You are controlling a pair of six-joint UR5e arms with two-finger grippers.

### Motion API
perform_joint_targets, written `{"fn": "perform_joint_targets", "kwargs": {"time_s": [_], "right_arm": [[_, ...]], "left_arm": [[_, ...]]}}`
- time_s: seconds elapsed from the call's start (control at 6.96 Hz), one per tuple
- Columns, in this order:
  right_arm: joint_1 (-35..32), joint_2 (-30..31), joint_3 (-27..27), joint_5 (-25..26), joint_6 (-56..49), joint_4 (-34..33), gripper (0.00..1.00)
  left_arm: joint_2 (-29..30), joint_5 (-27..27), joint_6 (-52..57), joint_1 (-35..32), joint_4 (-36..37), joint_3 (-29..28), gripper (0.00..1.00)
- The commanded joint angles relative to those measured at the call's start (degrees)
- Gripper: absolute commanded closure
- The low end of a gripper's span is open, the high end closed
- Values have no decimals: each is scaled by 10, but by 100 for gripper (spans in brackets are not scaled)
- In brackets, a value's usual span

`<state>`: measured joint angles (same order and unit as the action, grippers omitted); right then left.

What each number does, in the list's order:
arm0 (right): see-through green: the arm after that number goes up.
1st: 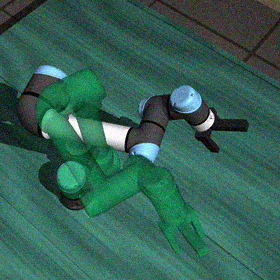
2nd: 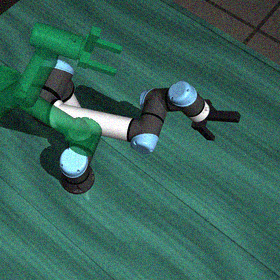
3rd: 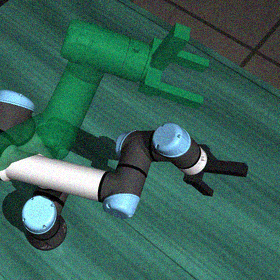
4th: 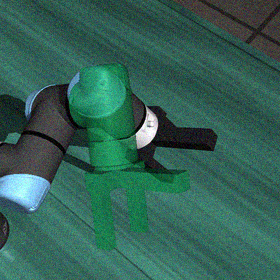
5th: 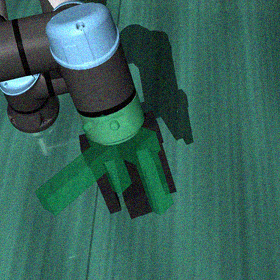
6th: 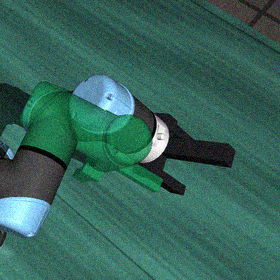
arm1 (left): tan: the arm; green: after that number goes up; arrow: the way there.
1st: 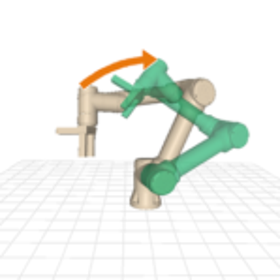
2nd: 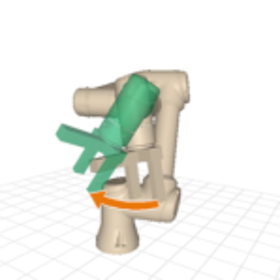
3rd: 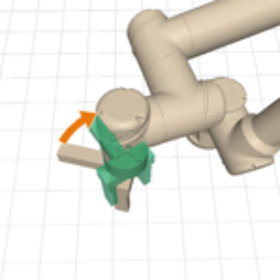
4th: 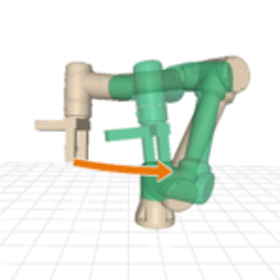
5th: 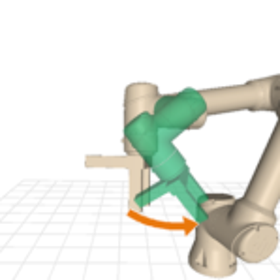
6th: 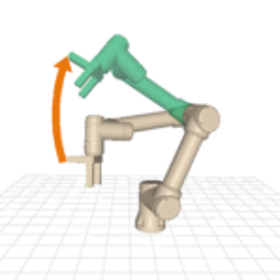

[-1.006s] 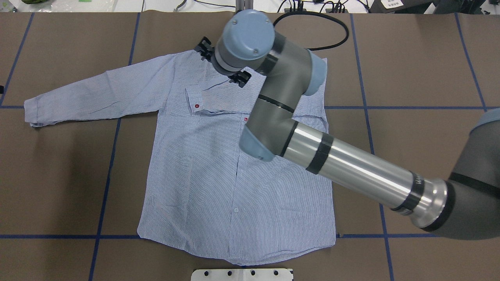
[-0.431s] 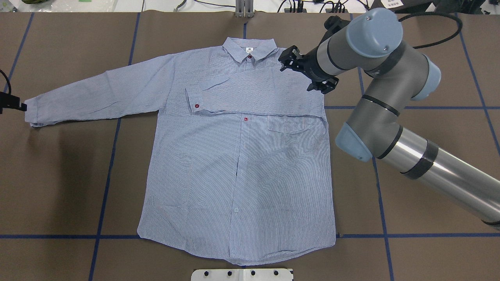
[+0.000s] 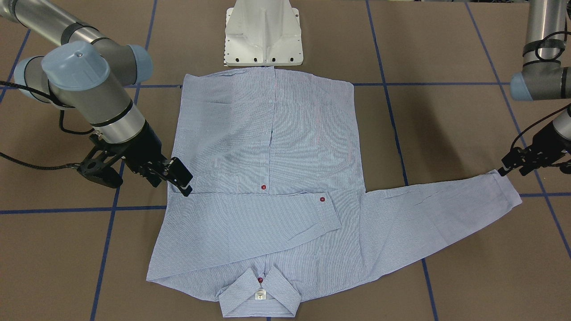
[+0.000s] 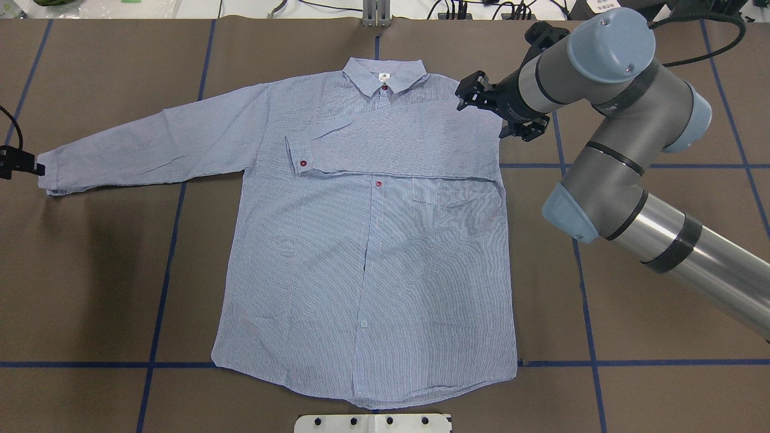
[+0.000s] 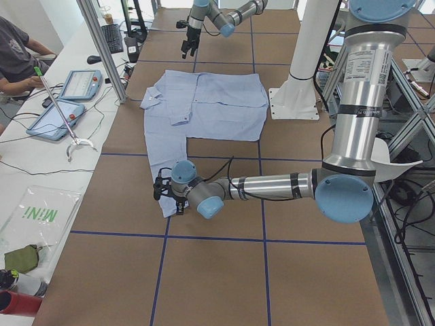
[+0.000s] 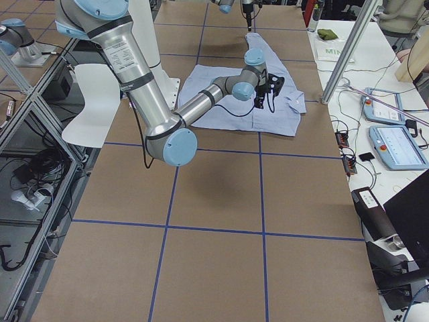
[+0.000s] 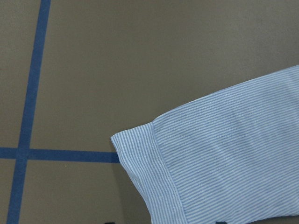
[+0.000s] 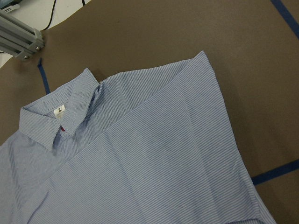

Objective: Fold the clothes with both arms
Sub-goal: 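Release the sleeve and raise the right gripper while the left gripper grasps the other cuff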

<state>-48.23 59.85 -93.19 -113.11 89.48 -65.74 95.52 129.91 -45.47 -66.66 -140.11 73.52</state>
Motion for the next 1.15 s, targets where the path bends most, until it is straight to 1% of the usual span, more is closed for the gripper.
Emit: {"fn": "perform_joint_targets", "kwargs": {"time_s": [0.0,0.14,0.29,0.43,0.86,1.01], "right_arm": [[-6,25,-19,-3,-4,-1,0],[-6,25,-18,-2,-4,-1,0],[-3,24,-15,1,-4,0,0],[-2,24,-15,2,-4,-1,0],[9,21,-9,6,2,-1,0],[-5,23,-9,3,-4,-2,0]], "left_arm": [[17,-1,0,15,-3,-26,31],[17,-1,0,21,-4,-35,41],[16,-1,-7,23,-4,-34,66],[16,-12,-21,24,-4,-32,100],[8,-10,-29,21,6,55,100],[20,-11,-30,20,16,79,100]]}}
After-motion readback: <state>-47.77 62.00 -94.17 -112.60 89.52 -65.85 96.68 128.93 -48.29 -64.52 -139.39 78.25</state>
